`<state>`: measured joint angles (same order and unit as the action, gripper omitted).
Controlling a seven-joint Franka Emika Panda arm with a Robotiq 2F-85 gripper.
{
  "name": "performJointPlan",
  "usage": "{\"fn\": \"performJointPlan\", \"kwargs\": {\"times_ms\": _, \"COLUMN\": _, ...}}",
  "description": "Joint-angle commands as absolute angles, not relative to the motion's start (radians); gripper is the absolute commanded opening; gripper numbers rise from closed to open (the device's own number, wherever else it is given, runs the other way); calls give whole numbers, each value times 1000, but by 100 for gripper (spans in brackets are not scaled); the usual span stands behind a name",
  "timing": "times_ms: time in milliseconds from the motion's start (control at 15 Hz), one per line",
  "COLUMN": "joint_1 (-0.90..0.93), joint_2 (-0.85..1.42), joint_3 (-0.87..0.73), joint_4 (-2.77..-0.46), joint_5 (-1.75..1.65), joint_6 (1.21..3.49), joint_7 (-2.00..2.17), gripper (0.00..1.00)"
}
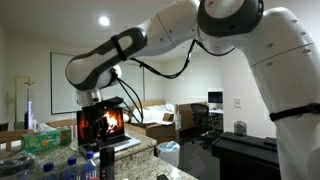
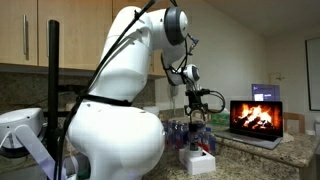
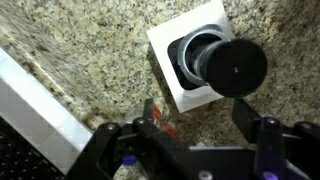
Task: Shift the remote and spray can to the right
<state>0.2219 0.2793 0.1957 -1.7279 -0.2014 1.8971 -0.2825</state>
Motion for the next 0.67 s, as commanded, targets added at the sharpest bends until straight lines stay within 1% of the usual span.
{"fn": "performJointPlan", "kwargs": {"times_ms": 0, "joint_1": 209, "joint_2": 310, "joint_3": 223, "joint_4": -1708, "joint_5": -152, "joint_6": 1898, "joint_7": -417, "gripper": 100}}
{"fn": "performJointPlan", "kwargs": {"times_ms": 400, "joint_1": 211, "joint_2": 294, "joint_3": 243, "joint_4": -1732, "joint_5": -133, "joint_6": 1871, "joint_7": -470, "gripper": 100}}
{"fn": "performJointPlan", "kwargs": {"times_ms": 600, "joint_1": 214, "joint_2": 297, "joint_3": 233, "joint_4": -1725, "joint_5": -145, "joint_6": 1790, "joint_7": -430, "gripper": 100}}
